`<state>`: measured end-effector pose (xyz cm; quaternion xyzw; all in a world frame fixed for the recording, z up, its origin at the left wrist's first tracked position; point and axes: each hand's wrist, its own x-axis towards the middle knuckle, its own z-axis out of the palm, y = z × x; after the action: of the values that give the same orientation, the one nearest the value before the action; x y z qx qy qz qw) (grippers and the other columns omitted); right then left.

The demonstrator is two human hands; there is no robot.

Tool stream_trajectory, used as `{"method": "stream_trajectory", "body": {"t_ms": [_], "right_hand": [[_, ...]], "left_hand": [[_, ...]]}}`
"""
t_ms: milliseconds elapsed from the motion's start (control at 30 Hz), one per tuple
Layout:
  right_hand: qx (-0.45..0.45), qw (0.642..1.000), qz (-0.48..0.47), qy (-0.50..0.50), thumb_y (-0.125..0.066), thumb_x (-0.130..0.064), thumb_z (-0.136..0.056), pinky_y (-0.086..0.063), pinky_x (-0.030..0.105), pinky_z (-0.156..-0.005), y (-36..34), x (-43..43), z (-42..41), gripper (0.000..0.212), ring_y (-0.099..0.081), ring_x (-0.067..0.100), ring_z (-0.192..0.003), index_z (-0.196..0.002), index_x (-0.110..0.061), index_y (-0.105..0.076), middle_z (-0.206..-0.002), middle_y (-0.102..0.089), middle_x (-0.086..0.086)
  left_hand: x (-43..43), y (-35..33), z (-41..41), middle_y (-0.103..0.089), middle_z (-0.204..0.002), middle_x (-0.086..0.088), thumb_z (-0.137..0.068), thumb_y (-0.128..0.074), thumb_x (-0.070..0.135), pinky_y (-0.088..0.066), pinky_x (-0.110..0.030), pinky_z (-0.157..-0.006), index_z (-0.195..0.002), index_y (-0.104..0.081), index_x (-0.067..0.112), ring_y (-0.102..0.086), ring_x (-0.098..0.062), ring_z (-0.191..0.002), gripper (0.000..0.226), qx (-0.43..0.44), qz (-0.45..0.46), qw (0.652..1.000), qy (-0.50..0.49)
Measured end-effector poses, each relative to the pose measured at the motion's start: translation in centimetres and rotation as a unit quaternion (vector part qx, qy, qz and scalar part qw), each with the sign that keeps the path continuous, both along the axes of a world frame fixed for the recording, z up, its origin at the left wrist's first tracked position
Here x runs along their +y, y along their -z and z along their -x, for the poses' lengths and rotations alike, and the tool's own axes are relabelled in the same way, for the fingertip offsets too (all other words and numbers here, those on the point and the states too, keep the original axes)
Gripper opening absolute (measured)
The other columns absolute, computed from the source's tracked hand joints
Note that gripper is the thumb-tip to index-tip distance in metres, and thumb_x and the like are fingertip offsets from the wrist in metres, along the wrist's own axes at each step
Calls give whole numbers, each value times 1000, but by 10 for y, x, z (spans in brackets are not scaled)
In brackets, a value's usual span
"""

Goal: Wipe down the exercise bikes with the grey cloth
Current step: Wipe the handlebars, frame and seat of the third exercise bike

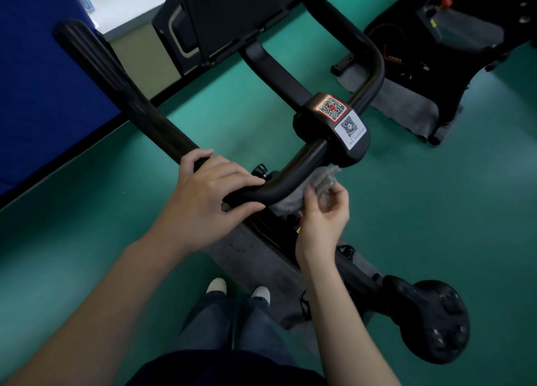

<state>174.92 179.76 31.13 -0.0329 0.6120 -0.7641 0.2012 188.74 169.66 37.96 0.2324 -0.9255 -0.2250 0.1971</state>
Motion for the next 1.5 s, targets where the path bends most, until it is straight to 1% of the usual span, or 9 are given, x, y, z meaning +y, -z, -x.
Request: {"method": "stream_trajectory", "body": {"t_ms": [100, 300, 533, 667, 833, 933, 1067, 1300, 1500], "right_hand": [[-47, 998, 44, -5, -52, 14, -87, -47, 38, -86, -1, -17, 14, 21, -57, 23, -92, -97, -5, -49, -90, -63, 6], [-108, 986, 110, -57, -42, 21, -86, -46, 15, -59, -2, -21, 10, 38, -54, 4, -67, -81, -17, -40, -85, -54, -1], [-94, 979, 129, -125, -45, 22, -85, -49, 29, -76, 1, -5, -20, 35, -57, 18, -83, -94, -11, -46, -91, -63, 4], [-25, 986, 51, -155, -62, 5, -78, -46, 34, -86, -6, 19, -32, 24, -57, 21, -93, -96, -7, -52, -96, -61, 11], [208, 967, -88, -122, -60, -5, -79, -48, 19, -75, -51, 39, 1, 21, -60, 3, -82, -89, -23, -64, -83, -66, -15], [353, 910, -178, -125, -58, -6, -81, -49, 25, -72, -86, 23, 33, 17, -59, 5, -77, -91, -17, -66, -81, -64, -12], [507, 787, -283, -208, -55, -3, -78, -35, 6, -67, -119, -20, 60, 25, -55, 2, -75, -95, -16, -68, -80, -62, -9], [616, 509, -458, -390, -48, -9, -79, -46, 33, -71, -116, -69, 67, 33, -57, 31, -99, -106, -17, -64, -96, -65, 12], [574, 454, -493, -470, -51, -9, -79, -46, 30, -72, -123, -82, 55, 31, -60, 32, -96, -106, -18, -65, -99, -67, 12]], "left_hand": [[0, 0, -1, -65, -95, 15, -80, -62, 46, -19, -39, -105, -101, -69, 26, -57, -10, -94, 30, 0, -2, 1000, 2], [0, 0, -1, -66, -95, 14, -79, -63, 46, -20, -40, -105, -100, -69, 26, -58, -12, -95, 29, 4, -5, 1000, 1], [-1, 0, 0, -65, -95, 14, -79, -63, 44, -21, -41, -105, -101, -69, 26, -58, -12, -95, 28, 2, -3, 1000, 2], [-2, 0, 0, -66, -95, 14, -80, -63, 46, -20, -39, -104, -101, -69, 26, -58, -12, -94, 30, 1, 6, 1000, 8], [-4, -2, -3, -65, -97, 12, -75, -64, 53, -18, -37, -107, -103, -69, 24, -57, -11, -98, 41, 10, -2, 1000, 12], [-7, -5, -4, -63, -98, 12, -71, -64, 58, -15, -35, -109, -102, -68, 24, -55, -11, -101, 46, 7, 9, 1000, 4], [-16, -7, -8, -59, -98, 12, -66, -62, 69, -11, -34, -110, -100, -66, 25, -52, -11, -104, 56, -6, 13, 1000, -13], [-26, -8, -13, -59, -101, 6, -57, -59, 75, -8, -30, -111, -101, -64, 20, -52, -16, -108, 70, -11, 5, 1000, -13], [-34, -8, -20, -58, -104, 3, -55, -62, 73, -9, -28, -112, -105, -61, 15, -52, -19, -109, 77, -22, 3, 1000, -15]]}}
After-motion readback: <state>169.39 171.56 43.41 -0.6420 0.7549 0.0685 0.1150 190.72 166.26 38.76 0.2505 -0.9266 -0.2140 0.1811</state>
